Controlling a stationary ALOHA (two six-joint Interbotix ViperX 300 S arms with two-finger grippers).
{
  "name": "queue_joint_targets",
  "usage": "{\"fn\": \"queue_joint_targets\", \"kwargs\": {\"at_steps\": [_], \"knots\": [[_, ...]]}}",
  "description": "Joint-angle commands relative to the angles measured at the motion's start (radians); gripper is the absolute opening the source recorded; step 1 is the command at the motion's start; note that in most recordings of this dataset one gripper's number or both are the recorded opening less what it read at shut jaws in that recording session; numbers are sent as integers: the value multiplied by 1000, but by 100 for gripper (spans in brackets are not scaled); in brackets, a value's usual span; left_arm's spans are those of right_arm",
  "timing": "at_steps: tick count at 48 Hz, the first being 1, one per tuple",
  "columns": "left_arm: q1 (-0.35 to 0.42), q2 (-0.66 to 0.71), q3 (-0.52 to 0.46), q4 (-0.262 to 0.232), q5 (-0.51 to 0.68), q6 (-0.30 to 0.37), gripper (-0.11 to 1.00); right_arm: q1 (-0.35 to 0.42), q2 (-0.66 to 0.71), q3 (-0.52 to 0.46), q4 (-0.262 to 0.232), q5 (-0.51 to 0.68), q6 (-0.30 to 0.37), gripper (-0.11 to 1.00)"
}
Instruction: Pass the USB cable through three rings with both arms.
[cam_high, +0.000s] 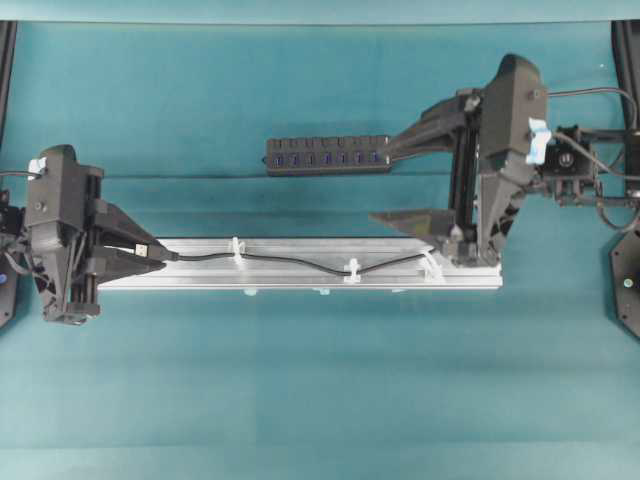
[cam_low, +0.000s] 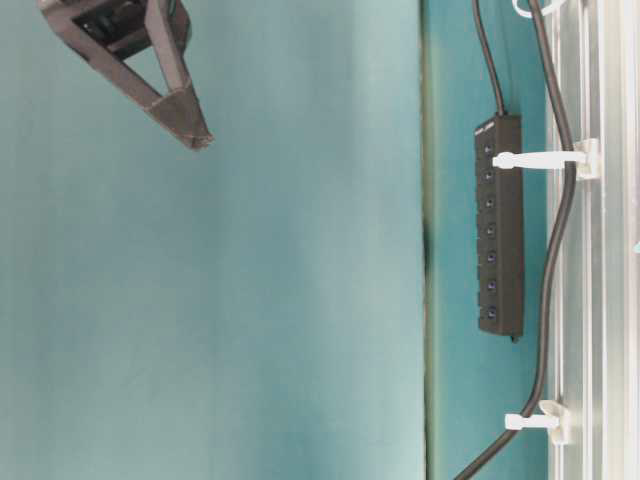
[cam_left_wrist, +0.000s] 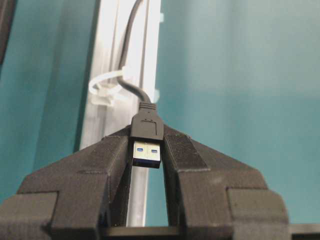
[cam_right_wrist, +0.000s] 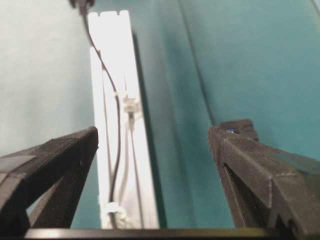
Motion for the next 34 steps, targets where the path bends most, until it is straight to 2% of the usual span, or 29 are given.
{"fn": "queue_joint_targets", "kwargs": {"at_steps": [1, 25, 34], "knots": [[-5, 0, -25, 0, -5, 0, 21, 12, -18, -8, 3, -2, 3, 81], [-5, 6, -21, 0, -5, 8, 21, 28, -18, -5, 5, 3, 5, 81], [-5, 6, -20, 0, -2, 14, 21, 28, -21, -3, 5, 3, 29, 81]]}}
